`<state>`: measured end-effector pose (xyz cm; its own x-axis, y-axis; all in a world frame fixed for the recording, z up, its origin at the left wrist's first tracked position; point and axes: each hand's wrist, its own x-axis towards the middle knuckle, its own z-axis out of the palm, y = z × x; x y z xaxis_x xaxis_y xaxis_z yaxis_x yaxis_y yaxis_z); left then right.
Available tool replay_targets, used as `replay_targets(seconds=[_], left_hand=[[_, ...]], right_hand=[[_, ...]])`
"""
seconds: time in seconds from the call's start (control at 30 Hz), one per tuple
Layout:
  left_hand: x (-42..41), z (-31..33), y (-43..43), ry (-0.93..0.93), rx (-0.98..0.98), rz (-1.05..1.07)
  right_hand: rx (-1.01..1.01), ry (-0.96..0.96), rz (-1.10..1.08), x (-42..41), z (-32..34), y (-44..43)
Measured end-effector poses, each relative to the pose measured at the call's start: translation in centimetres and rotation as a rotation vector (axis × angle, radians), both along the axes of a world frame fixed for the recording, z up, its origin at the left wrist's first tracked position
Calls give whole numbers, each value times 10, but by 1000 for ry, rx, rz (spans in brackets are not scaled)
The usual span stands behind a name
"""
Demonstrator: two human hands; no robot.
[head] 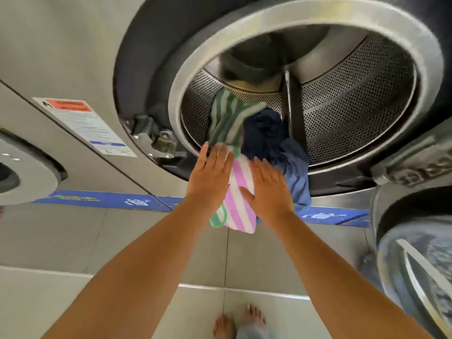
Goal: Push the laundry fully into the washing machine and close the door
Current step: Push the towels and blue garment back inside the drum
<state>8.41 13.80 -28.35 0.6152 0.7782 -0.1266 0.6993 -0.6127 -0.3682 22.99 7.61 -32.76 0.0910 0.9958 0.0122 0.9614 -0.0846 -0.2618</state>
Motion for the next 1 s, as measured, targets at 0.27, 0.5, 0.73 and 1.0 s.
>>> replay_targets(seconds=[0.27, 0.5, 0.73, 1.0], left_hand=[[13, 0, 45, 16, 27, -63], [9, 17, 64, -200, 107, -53], [28, 33, 62, -788, 148, 0], [39, 55, 58, -1263, -175, 92]], right_hand=[[15, -112, 103, 18, -35, 25], [108, 107, 70, 18, -31, 23], [102, 470, -59, 5, 15, 55], [112, 739, -91, 30, 52, 93]])
